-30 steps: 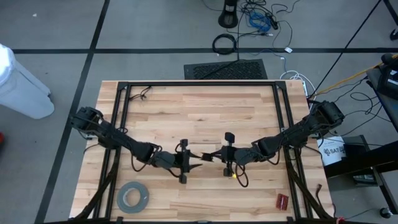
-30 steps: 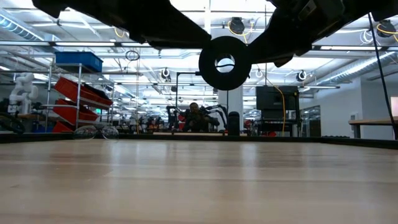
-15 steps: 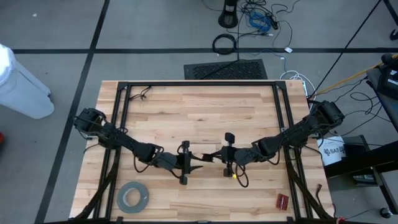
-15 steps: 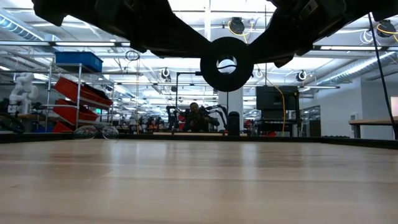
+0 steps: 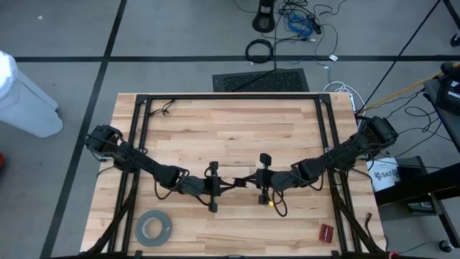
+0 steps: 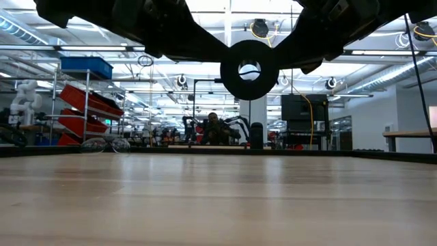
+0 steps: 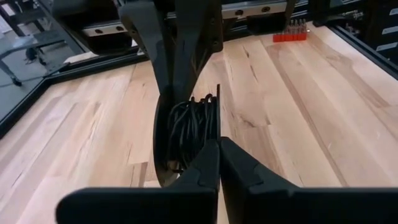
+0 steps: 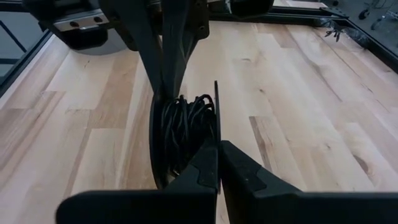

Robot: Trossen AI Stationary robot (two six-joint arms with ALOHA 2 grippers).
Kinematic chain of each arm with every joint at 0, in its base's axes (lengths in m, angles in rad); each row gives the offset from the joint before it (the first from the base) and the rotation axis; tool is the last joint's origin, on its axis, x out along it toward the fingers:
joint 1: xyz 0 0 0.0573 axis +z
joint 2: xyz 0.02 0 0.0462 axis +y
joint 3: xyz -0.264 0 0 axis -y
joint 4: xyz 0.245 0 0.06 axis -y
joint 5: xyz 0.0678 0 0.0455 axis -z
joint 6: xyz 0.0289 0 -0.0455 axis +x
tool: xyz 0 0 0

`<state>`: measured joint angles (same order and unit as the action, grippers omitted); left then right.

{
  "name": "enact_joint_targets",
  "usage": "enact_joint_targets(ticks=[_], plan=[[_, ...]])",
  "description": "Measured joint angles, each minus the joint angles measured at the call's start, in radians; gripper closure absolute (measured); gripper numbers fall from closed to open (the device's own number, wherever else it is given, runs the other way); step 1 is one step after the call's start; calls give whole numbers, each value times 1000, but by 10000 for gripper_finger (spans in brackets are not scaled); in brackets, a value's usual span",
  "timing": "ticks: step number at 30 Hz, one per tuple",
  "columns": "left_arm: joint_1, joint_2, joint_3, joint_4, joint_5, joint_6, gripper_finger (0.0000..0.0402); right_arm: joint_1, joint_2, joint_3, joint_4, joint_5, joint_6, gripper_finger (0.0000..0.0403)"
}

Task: Coil cords
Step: Uncoil the black wire from the spool

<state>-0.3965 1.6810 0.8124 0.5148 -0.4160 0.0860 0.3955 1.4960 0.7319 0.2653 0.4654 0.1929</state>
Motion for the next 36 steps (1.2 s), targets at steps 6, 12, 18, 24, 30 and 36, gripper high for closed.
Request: enact_joint_targets(ticks=[6, 12, 18, 24, 30, 36], plan=[[-5, 0, 0, 0, 0, 5, 399, 12, 0, 0, 1, 7, -19, 377], [-13, 0, 0, 0, 0, 32, 400, 12, -18, 0, -16, 18, -21, 341], [-25, 0, 0, -4, -4, 34, 401, 20, -85, 0, -92, 36, -3, 317], [-29, -19, 0, -38, -3, 52, 401, 77, -155, 0, -172, 114, 38, 308], [-67, -78, 0, -64, -7, 91, 401, 127, -145, 0, -172, 169, 56, 307], [-119, -142, 0, -111, -37, 159, 401, 130, -128, -1, -169, 177, 56, 307]])
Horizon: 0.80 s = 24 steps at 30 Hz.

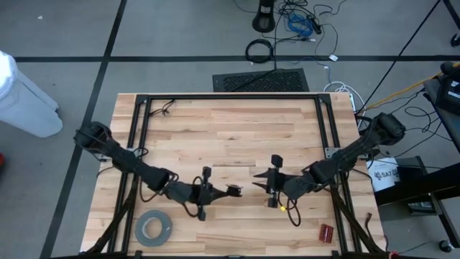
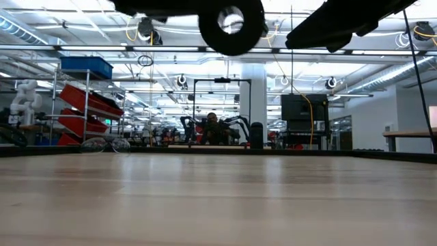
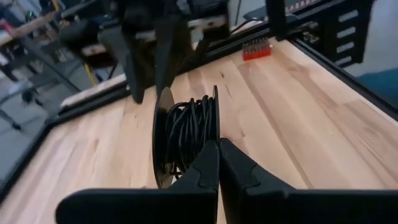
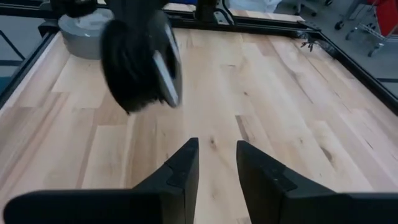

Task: Coil cords
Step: Uncoil the black wire from the spool

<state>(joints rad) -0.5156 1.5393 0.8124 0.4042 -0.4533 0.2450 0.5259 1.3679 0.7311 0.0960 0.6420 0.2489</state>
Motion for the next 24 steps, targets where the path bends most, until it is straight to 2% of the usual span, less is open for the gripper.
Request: enact_joint_targets(ticks=[8, 15, 17, 20, 22, 24], plan=[[-67, -12, 0, -48, -30, 133, 402, 3, 17, 0, 24, 11, -1, 307], [-84, -13, 0, -56, -89, 138, 402, 21, 36, 1, 76, 1, -12, 307], [-88, -13, 0, -56, -99, 144, 402, 20, 44, 0, 80, -44, 37, 307], [-103, -13, 0, -56, -107, 215, 402, 19, 82, 1, 135, -176, 69, 303], [-111, -13, 1, -56, -157, 303, 402, 21, 114, 0, 177, -197, 29, 294], [-117, -15, 10, -59, -244, 356, 402, 20, 137, 0, 205, -171, -37, 282]])
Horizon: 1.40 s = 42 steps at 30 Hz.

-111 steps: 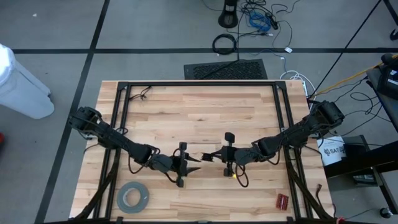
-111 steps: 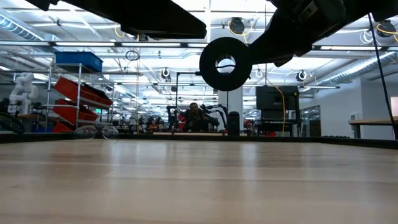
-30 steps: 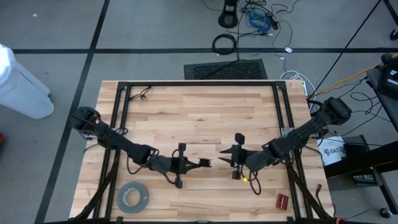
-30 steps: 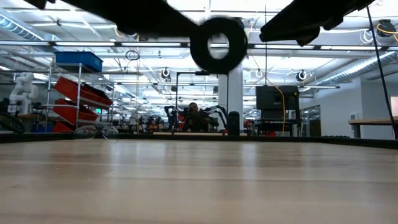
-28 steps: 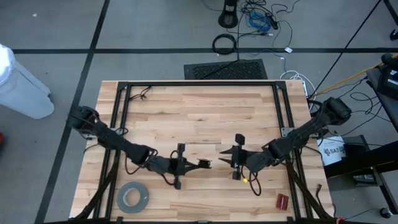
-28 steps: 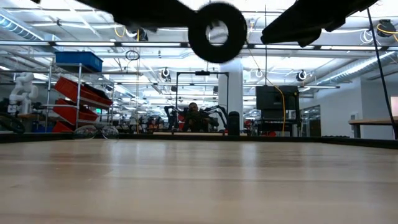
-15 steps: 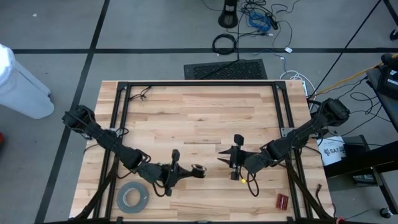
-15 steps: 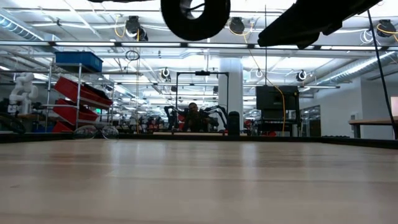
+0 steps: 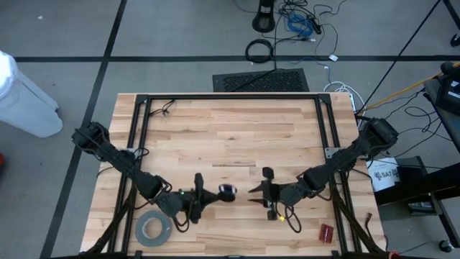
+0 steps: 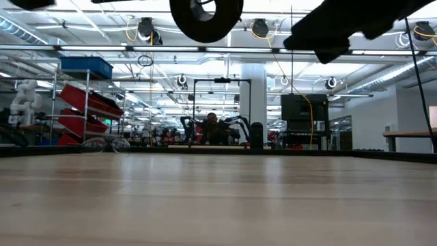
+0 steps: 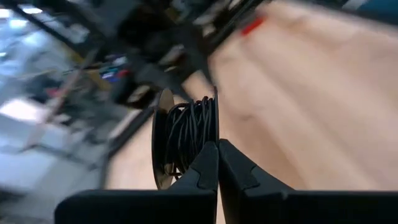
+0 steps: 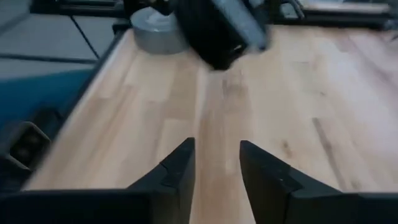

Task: Coil cords
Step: Uncoil the black wire from the spool

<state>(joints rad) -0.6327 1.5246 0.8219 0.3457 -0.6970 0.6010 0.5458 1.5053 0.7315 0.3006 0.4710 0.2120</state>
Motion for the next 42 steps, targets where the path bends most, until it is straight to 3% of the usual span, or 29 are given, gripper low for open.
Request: enact_joint_targets(ticks=[2, 10, 17, 22, 30, 36, 42], plan=[[2, -2, 9, 4, -44, 16, 402, -1, 8, 0, 17, 78, -71, 268], [-5, -2, 17, 8, -64, 73, 402, 40, -13, 69, 48, 337, -382, 209], [-5, -2, 17, 21, -71, 118, 402, 78, -13, 163, 47, 375, -587, 193], [-5, -14, 18, 44, -71, 165, 402, 103, -13, 198, 26, 498, -676, 193], [-22, -21, 18, 38, -44, 142, 402, 109, -8, 210, -49, 493, -559, 193], [-36, -21, 18, 65, -36, 172, 402, 121, 10, 210, -52, 493, -570, 209], [-58, -21, 18, 65, 42, 188, 402, 131, 10, 210, 3, 442, -604, 228]])
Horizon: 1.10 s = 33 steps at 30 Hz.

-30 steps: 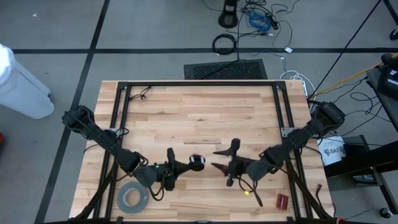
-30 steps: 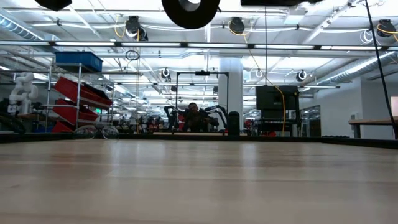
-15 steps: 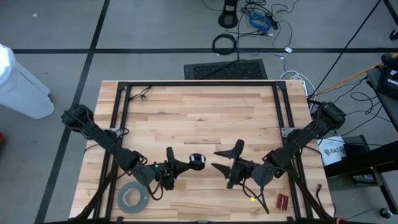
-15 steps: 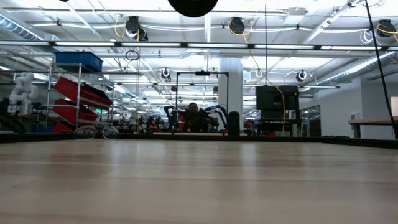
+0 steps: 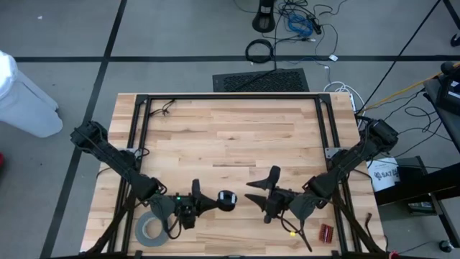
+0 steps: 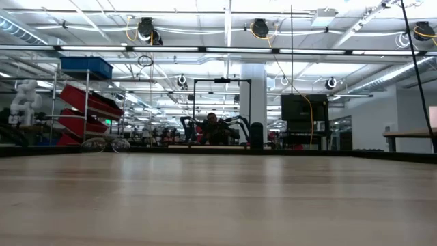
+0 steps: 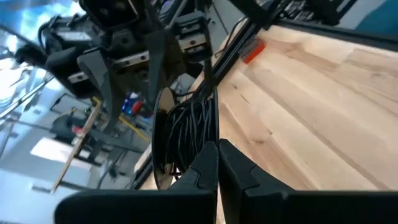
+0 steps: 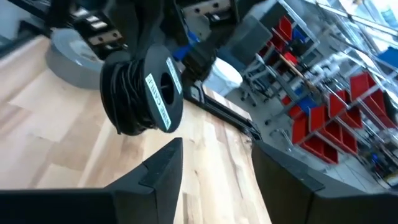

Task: Coil cords
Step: Uncoil the black wire from the spool

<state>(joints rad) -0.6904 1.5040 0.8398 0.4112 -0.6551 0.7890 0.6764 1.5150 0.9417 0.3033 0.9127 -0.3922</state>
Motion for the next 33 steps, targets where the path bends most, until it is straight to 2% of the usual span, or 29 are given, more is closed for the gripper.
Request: enact_joint_targets(ticks=[4, 9, 15, 20, 24, 33], plan=[[-17, 0, 0, 0, 5, 48, 402, 0, 8, 0, 51, -48, -45, 239], [-19, 0, 0, 20, 53, 62, 402, 0, 49, 0, 145, -55, -156, 245], [-19, 1, 0, 36, 51, 66, 401, 0, 95, 0, 222, -54, -243, 238], [-19, 1, 0, 31, 36, 64, 402, 3, 102, 0, 241, -58, -235, 237], [-24, 1, 0, 29, -1, 64, 401, 15, 102, 0, 241, -111, -217, 238], [-24, 1, 0, 29, -1, 63, 402, 18, 102, 0, 248, -140, -204, 238]])
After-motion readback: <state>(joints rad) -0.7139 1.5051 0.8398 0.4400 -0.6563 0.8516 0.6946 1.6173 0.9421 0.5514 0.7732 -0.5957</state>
